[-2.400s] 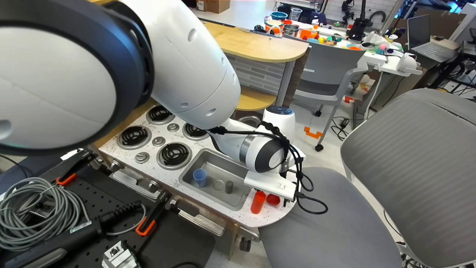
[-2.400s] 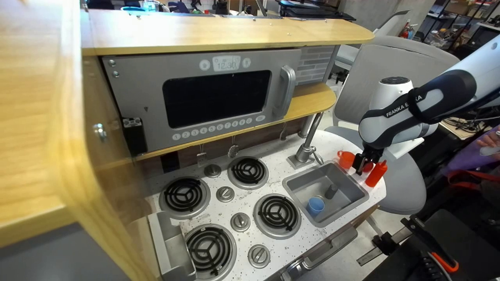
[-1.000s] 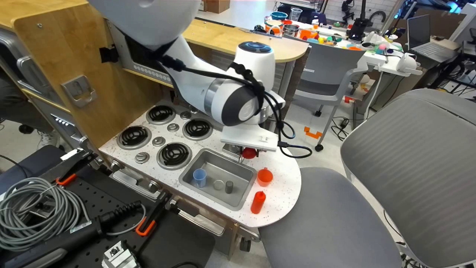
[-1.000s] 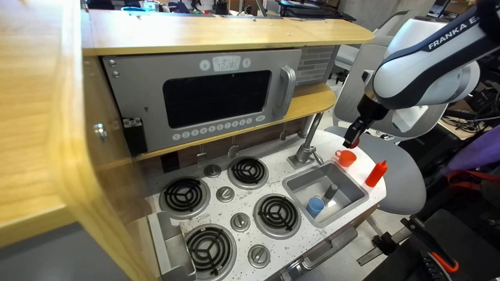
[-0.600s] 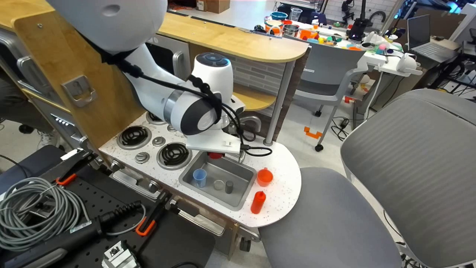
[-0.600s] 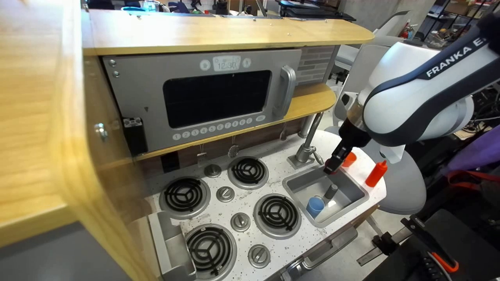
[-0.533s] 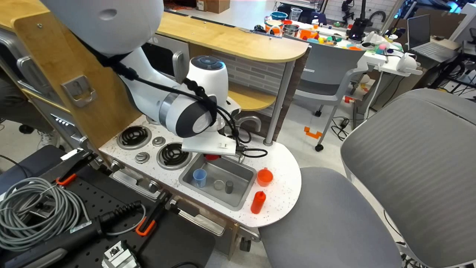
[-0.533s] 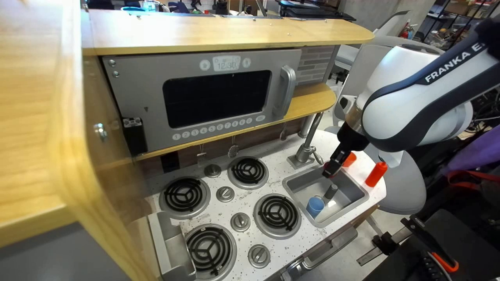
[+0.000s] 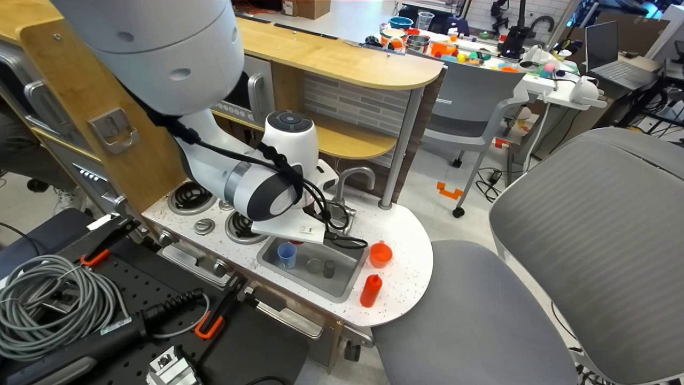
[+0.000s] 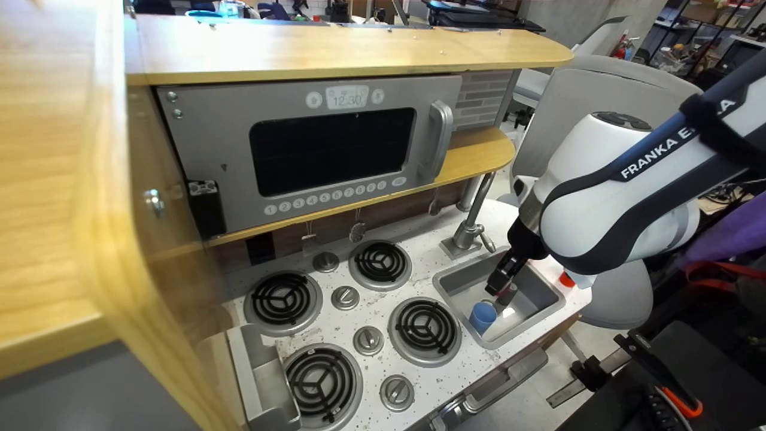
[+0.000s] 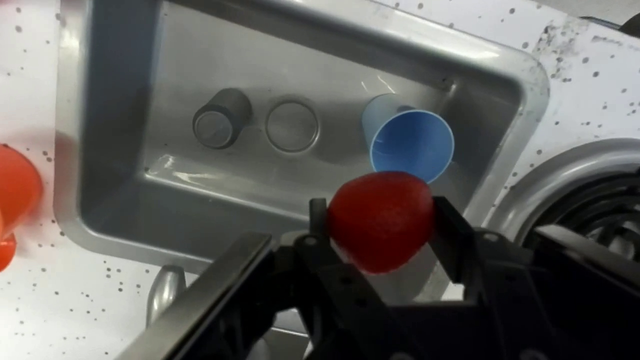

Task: Put the rightmost red object in the sink

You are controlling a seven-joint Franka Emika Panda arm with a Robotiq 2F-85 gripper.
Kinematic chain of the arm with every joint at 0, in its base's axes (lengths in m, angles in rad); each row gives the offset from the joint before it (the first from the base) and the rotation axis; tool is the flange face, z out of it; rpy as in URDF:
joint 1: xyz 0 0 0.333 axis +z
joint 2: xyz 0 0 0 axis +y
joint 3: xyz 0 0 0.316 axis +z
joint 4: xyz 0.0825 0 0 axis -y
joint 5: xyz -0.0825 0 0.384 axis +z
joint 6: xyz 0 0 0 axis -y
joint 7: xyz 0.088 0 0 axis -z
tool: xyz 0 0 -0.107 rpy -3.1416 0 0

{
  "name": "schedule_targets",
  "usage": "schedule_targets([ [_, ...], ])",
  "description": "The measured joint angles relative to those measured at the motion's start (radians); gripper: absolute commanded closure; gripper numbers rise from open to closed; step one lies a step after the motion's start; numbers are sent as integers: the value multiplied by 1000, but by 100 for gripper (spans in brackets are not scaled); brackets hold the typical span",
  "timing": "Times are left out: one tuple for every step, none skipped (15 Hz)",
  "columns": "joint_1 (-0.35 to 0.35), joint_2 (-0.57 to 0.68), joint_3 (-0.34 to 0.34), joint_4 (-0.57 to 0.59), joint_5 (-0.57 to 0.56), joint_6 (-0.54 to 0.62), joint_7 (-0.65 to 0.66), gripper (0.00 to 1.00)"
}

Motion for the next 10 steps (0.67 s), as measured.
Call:
schedule_targets([
  [5,16,-9,15,0,8,27,73],
  [10,31,-18,32,1,16,51,73],
  [13,46,-25,51,2,18,75,73],
  [15,60,-31,72,3,18,98,73],
  [17,74,-37,93,3,18,119,73],
  [22,88,-44,112,3,18,137,73],
  [29,103,-53,131,3,18,155,73],
  [38,120,-63,148,3,18,173,73],
  [48,138,-72,165,3,18,190,73],
  [58,158,-80,182,3,18,206,73],
])
